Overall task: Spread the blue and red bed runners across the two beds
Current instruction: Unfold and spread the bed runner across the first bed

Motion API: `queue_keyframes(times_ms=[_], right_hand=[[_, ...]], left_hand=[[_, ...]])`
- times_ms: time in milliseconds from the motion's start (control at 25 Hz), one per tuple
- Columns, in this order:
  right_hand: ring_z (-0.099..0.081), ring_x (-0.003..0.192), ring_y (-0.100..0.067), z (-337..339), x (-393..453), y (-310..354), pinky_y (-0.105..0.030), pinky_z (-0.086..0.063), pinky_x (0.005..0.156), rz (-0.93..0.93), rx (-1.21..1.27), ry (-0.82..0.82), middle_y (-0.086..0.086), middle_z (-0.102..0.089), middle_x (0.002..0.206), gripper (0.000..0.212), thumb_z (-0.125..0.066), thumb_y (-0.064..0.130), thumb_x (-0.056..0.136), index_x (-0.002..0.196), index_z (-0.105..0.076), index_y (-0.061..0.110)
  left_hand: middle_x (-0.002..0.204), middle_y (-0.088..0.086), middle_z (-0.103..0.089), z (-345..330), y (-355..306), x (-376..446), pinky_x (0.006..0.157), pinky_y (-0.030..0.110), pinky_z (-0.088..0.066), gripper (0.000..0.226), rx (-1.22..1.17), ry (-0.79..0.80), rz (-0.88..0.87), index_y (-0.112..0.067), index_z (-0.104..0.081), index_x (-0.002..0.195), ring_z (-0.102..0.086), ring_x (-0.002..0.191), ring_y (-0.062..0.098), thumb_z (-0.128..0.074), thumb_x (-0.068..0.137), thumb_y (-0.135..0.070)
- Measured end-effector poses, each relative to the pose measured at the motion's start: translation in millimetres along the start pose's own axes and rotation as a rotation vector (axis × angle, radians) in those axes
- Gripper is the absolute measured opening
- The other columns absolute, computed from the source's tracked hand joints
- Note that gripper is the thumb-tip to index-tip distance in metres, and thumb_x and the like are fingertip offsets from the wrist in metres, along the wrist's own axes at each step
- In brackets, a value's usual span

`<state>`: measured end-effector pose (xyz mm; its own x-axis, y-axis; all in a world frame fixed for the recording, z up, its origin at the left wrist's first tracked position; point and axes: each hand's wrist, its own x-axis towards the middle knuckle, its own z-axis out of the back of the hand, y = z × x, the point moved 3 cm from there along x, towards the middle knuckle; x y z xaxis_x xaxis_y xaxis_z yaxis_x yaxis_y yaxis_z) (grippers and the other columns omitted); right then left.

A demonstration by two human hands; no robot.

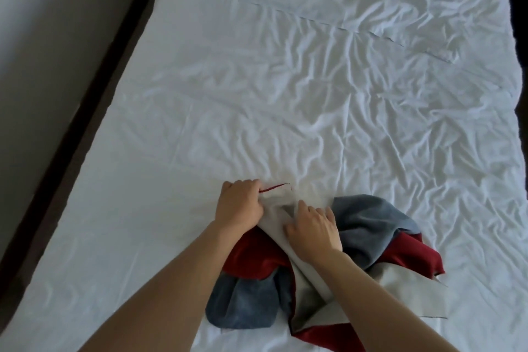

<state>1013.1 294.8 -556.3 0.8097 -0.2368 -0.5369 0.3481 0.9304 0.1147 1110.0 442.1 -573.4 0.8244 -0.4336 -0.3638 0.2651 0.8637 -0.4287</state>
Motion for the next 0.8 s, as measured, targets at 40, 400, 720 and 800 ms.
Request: queue_keyframes(times_ms=[40,400,720,800], right_hand=[[-0.057,0.101,-0.028,0,3,2,-0.047,-0.03,0.112,-0.019,0.032,0.004,-0.002,-0.064,0.098,0.024,-0.045,0.043,0.092,0.099,-0.039,0.021],[-0.06,0.104,-0.027,20,42,56,-0.04,-0.036,0.107,-0.055,0.363,-0.017,-0.004,-0.071,0.104,0.038,-0.052,0.037,0.091,0.122,-0.059,0.017],[-0.056,0.08,-0.025,45,63,177,-0.035,-0.036,0.097,0.275,0.244,-0.296,-0.002,-0.064,0.086,0.012,-0.055,0.014,0.086,0.095,-0.064,0.012],[-0.057,0.082,-0.025,39,59,193,-0.038,-0.032,0.107,0.358,0.174,-0.219,-0.001,-0.065,0.089,0.017,-0.055,0.015,0.086,0.101,-0.063,0.012]], left_hand=[[0.093,-0.005,-0.066,7,3,1,0.086,0.033,-0.033,0.015,-0.021,-0.034,-0.018,-0.021,-0.061,0.099,-0.06,0.09,0.021,-0.055,0.086,-0.016],[0.072,-0.003,-0.061,84,62,6,0.077,0.04,-0.039,0.011,-0.012,-0.261,0.005,-0.019,-0.054,0.079,-0.058,0.07,0.027,-0.06,0.085,-0.012],[0.071,0.003,-0.064,124,175,-26,0.077,0.04,-0.042,0.01,-0.012,-0.312,0.288,-0.015,-0.055,0.085,-0.057,0.064,0.028,-0.059,0.094,-0.015],[0.075,0.004,-0.065,124,189,-33,0.078,0.04,-0.043,0.011,-0.022,-0.275,0.327,-0.015,-0.054,0.086,-0.058,0.065,0.028,-0.057,0.096,-0.017]])
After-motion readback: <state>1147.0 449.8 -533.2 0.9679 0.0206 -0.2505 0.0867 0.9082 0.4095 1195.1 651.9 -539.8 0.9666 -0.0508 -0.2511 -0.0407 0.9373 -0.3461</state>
